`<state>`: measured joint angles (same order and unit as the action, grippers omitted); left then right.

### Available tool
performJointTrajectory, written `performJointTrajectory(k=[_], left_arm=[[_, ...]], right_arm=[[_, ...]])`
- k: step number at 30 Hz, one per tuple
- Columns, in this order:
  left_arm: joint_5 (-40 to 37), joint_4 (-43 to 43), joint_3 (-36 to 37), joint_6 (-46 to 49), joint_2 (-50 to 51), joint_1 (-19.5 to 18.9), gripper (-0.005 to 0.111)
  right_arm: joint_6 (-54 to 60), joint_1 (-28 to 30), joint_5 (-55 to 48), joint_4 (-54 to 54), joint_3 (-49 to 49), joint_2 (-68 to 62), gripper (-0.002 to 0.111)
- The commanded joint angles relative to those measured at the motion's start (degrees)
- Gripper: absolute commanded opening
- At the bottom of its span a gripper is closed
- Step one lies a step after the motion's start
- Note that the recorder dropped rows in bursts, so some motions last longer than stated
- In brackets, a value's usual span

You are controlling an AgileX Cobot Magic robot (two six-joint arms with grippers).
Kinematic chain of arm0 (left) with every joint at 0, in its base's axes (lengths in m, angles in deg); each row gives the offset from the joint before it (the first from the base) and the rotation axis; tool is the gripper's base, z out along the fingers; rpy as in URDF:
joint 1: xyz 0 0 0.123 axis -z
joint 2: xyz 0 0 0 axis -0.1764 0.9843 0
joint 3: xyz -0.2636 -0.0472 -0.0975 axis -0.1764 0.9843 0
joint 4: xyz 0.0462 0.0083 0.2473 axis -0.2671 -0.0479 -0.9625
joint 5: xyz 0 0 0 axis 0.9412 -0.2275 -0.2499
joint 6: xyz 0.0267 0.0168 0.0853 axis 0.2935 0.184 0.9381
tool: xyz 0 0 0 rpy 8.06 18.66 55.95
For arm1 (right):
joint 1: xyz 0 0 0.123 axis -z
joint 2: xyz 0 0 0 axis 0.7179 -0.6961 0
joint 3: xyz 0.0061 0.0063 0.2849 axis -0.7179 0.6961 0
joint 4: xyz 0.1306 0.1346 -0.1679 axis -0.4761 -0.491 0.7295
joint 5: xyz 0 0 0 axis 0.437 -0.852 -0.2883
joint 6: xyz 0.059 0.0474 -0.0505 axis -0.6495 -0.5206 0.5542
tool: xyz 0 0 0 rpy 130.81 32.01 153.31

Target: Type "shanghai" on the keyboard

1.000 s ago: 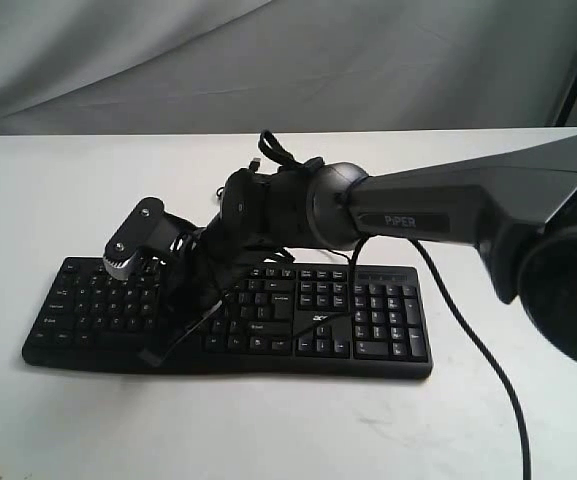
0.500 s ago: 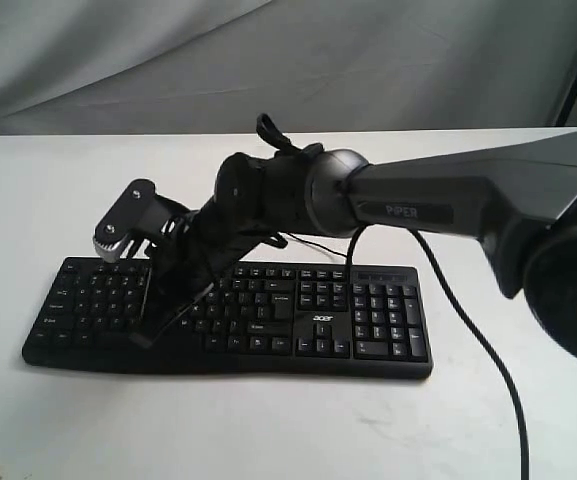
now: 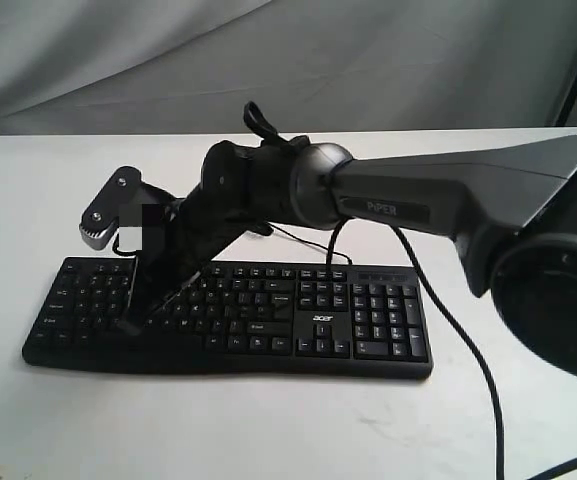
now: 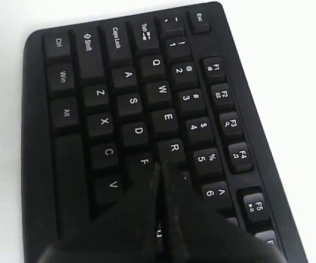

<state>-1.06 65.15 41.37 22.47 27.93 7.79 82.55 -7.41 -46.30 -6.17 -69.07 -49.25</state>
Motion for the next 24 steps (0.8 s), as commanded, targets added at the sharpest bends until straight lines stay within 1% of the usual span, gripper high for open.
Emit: performJointTrajectory(k=[1, 24], left_arm=[[0.3, 0.0, 0.1, -0.2, -0.1, 0.4, 0.0], [0.3, 0.0, 0.1, -0.2, -0.1, 0.4, 0.0]], right_arm=[[-0.1, -0.3, -1.2, 0.1, -0.6, -1.0, 0.0], [-0.1, -0.6, 0.0, -0.1, -0.6, -3.0, 0.0]])
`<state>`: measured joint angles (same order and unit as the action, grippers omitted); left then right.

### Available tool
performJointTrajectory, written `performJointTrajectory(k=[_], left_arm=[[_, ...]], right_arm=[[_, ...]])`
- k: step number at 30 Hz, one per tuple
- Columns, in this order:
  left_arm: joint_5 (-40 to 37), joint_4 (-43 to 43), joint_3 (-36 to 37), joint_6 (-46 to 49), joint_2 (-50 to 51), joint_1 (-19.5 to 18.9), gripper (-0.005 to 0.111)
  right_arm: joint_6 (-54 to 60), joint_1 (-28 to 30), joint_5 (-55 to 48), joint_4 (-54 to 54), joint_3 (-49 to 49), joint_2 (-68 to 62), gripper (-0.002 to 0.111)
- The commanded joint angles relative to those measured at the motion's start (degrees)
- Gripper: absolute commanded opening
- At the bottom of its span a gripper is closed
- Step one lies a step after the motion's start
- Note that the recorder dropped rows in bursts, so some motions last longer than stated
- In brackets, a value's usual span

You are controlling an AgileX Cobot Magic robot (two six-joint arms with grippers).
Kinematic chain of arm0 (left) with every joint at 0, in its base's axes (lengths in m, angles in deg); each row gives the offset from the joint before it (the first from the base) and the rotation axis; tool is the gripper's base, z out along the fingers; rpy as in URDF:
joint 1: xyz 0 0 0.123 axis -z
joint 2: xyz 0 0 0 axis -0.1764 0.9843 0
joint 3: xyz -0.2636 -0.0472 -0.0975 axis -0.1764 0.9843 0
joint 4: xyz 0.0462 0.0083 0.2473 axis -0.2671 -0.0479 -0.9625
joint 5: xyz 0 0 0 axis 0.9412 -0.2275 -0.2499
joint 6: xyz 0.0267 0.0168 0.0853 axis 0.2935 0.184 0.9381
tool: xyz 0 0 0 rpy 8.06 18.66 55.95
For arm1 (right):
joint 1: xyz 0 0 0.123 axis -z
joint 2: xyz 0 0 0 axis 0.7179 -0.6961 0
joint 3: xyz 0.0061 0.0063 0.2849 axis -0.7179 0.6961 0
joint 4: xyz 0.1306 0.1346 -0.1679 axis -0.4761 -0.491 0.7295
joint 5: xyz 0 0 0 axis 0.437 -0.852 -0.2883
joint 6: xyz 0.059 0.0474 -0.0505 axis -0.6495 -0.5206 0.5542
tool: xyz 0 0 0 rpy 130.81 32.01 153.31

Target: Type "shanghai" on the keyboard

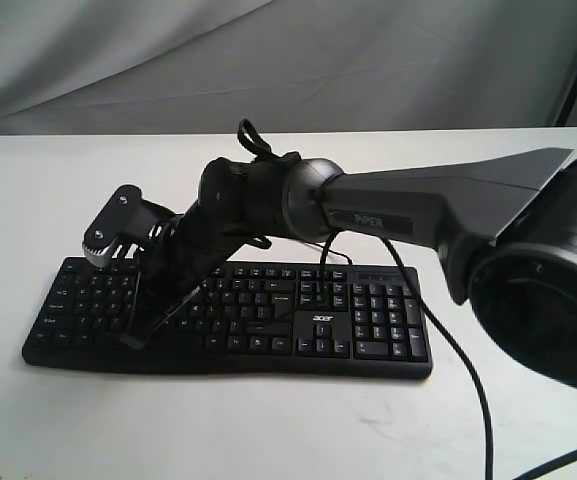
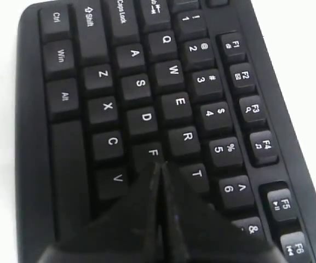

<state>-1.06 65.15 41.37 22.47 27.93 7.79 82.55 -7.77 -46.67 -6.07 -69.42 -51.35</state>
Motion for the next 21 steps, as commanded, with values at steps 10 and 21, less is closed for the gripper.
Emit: performJointTrajectory(k=[10, 21], left_arm=[[0.3, 0.0, 0.1, -0.2, -0.1, 0.4, 0.0], [0.3, 0.0, 0.1, -0.2, -0.1, 0.4, 0.0]], right_arm=[[-0.1, -0.3, 0.0, 0.9, -0.2, 1.1, 0.0], [-4.1, 0.7, -3.9, 5.6, -0.2, 1.7, 0.0]])
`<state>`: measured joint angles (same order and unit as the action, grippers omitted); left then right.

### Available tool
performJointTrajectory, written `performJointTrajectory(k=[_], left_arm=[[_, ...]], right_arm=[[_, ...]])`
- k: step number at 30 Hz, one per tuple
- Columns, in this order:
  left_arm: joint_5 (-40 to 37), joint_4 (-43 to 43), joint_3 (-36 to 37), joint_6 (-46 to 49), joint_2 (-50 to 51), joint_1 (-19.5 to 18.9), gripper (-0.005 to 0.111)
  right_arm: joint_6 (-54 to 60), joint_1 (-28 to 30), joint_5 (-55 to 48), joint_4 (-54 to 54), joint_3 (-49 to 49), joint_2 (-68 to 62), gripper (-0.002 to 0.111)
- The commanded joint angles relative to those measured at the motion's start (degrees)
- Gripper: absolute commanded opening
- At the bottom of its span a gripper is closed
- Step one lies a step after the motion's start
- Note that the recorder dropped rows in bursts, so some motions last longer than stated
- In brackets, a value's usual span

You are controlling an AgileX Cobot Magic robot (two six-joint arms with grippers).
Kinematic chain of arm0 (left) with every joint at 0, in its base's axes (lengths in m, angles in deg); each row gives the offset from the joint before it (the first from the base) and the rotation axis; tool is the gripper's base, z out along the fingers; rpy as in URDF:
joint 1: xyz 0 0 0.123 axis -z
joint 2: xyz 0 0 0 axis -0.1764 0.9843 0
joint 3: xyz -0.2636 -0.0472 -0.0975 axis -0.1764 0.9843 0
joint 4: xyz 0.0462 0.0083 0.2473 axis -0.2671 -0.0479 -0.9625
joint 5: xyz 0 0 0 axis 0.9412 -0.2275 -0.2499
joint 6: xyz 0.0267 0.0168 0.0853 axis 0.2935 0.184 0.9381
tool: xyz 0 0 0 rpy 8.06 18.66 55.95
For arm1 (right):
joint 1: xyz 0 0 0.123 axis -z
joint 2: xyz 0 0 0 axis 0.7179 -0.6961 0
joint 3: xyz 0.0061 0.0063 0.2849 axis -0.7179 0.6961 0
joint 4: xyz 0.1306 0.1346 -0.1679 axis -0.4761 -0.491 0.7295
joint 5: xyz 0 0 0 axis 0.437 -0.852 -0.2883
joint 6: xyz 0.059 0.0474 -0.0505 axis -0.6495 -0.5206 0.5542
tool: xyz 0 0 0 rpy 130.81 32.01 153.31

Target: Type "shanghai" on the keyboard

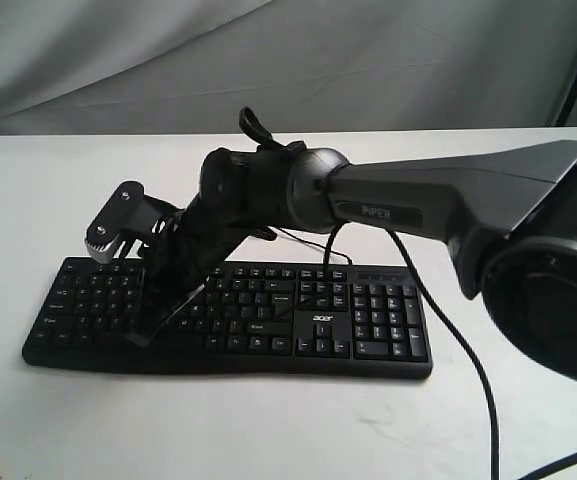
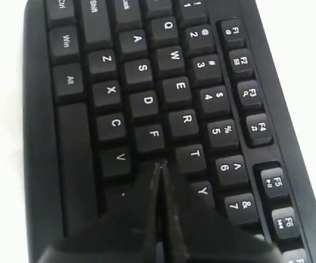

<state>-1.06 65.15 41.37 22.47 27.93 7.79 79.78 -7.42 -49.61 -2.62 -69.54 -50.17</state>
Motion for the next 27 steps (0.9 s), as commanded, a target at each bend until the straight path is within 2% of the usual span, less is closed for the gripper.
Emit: performJointTrajectory(k=[1, 19, 27], left_arm=[[0.3, 0.0, 0.1, -0.2, -0.1, 0.4, 0.0], [0.3, 0.0, 0.1, -0.2, -0.1, 0.4, 0.0], [0.3, 0.0, 0.1, -0.2, -0.1, 0.4, 0.0]], right_arm=[[-1.9, 0.3, -1.0, 2.7, -0.1, 0.5, 0.0], [-2.0, 0.3, -1.0, 2.6, -0.2, 0.3, 0.0], [-2.0, -2.6, -0.5, 3.5, -7.7, -1.9, 0.0]])
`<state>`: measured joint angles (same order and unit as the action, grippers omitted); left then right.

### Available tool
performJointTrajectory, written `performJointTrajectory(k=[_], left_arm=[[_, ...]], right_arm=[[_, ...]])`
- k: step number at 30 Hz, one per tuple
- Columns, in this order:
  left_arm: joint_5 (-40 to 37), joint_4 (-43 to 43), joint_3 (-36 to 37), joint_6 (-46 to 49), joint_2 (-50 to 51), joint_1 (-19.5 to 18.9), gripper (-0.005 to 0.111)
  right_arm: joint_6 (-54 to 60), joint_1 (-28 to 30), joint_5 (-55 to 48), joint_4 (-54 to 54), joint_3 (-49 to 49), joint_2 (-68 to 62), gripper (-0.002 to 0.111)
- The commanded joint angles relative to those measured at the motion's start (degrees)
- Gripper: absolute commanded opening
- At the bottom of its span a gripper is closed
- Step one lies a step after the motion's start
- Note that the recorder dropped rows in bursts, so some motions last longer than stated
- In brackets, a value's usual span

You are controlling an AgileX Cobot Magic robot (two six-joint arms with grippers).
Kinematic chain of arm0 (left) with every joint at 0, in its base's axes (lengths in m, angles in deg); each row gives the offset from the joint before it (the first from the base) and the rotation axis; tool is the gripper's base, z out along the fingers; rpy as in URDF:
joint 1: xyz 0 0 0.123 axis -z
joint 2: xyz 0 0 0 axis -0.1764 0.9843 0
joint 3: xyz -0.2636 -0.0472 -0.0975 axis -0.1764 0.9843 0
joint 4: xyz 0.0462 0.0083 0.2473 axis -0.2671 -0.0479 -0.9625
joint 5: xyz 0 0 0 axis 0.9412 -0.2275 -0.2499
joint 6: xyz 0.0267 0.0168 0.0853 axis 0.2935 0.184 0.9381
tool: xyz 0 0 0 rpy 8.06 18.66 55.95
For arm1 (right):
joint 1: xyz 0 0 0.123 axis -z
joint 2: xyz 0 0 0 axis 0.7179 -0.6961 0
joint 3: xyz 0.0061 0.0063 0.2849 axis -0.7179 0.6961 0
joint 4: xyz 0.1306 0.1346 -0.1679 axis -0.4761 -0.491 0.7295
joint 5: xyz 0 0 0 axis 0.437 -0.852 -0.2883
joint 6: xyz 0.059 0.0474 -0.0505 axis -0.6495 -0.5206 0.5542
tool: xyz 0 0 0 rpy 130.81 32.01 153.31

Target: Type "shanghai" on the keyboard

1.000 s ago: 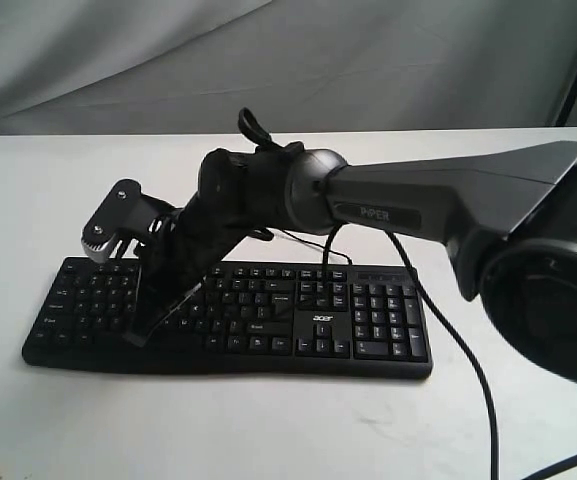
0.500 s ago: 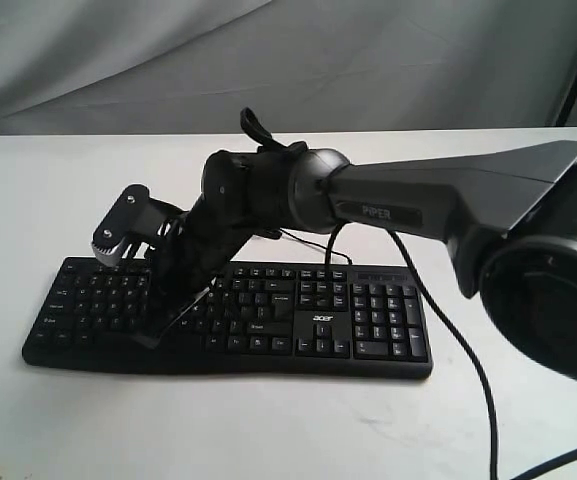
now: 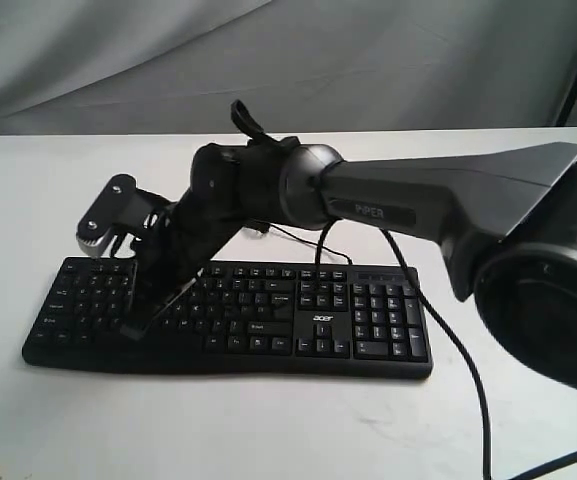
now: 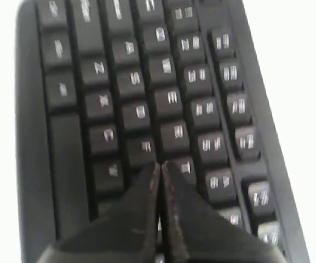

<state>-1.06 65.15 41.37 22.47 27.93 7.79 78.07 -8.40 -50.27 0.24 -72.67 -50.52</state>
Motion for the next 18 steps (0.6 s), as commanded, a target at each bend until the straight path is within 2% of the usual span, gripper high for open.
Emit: performJointTrajectory(k=[1, 10, 18], left_arm=[[0.3, 0.0, 0.1, -0.2, -0.1, 0.4, 0.0], [0.3, 0.0, 0.1, -0.2, -0.1, 0.4, 0.0], [0.3, 0.0, 0.1, -0.2, -0.1, 0.4, 0.0]], right_arm=[[-0.4, -1.8, -0.4, 0.6, -6.7, -2.7, 0.0], [-3.4, -3.6, -9.5, 0.8, -26.1, -13.2, 0.0], [-3.8, -3.8, -9.8, 0.8, -29.3, -15.6, 0.0]])
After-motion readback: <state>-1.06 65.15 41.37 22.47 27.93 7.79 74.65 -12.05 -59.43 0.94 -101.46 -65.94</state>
